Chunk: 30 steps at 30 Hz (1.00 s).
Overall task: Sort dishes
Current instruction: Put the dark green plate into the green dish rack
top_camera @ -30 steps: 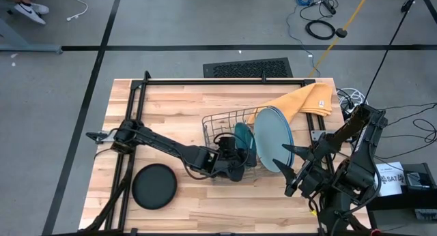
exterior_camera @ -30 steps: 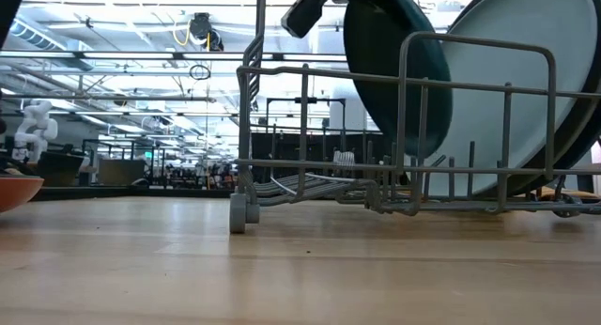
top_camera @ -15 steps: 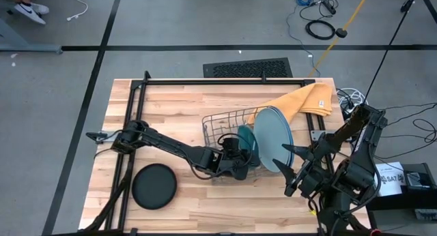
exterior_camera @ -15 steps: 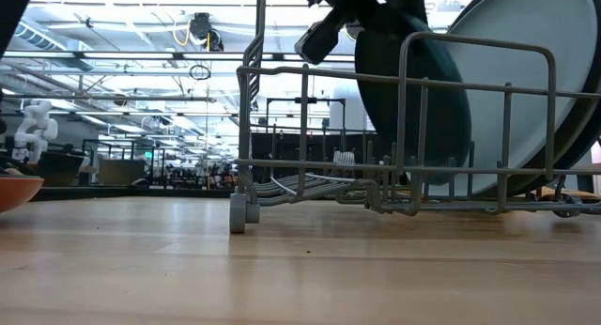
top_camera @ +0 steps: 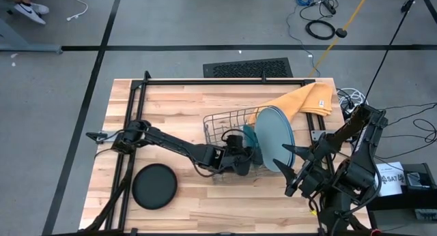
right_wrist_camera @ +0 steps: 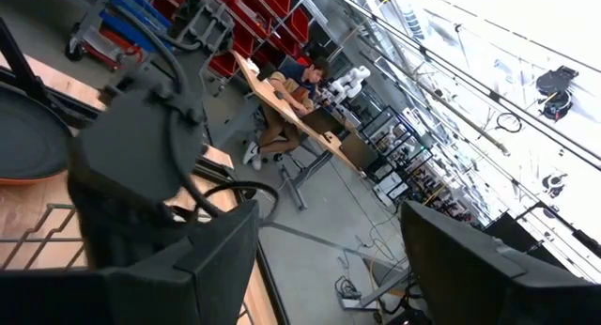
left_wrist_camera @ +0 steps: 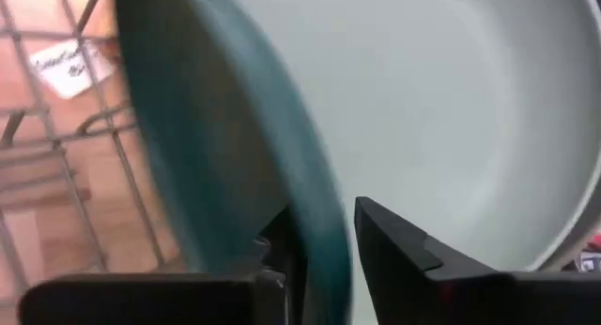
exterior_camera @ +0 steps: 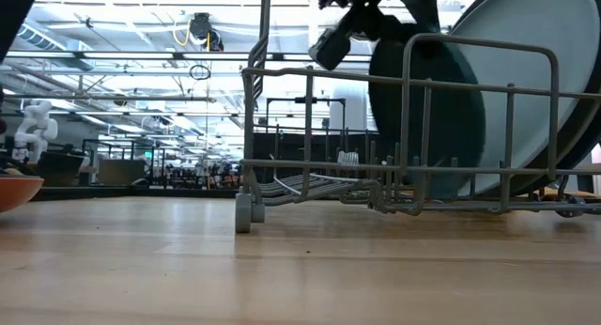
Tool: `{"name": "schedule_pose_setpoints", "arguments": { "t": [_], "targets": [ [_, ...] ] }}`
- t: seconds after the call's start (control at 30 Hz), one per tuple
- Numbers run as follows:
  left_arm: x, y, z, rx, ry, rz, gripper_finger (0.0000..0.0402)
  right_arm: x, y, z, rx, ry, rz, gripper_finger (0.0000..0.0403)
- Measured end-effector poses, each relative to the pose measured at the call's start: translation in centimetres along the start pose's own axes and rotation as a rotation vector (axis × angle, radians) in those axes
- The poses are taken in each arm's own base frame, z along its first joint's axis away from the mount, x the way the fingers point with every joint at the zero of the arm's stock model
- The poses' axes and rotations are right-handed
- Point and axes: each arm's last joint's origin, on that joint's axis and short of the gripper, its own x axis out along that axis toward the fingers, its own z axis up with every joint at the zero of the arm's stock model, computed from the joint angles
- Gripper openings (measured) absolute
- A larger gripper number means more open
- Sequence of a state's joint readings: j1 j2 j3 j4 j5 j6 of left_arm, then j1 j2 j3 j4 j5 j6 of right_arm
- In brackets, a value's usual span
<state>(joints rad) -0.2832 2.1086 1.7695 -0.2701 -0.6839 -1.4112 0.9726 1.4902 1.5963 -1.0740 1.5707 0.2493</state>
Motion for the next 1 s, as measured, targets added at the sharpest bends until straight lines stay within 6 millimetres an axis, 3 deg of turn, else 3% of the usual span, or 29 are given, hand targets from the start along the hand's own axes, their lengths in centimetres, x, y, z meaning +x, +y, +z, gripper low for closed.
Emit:
{"name": "schedule_pose_setpoints", "arguments": {
  "t": [0.57,0.77,1.0],
  "targets": [
    [0.1,-1.4,0.7,0.135,0.022,-0.131,0.0105,0.0,0.0,0.0,0.004,0.000,0.000,0.0253],
    [0.0,-2.8,1.3,0.210,0.018,-0.273,0.0105,0.0,0.0,0.0,0.004,0.000,0.000,0.0253],
    [0.4,-2.5,1.7,0.211,0.039,-0.253,0.0105,0.0,0.0,0.0,0.004,0.000,0.000,0.0253]
  ]
}}
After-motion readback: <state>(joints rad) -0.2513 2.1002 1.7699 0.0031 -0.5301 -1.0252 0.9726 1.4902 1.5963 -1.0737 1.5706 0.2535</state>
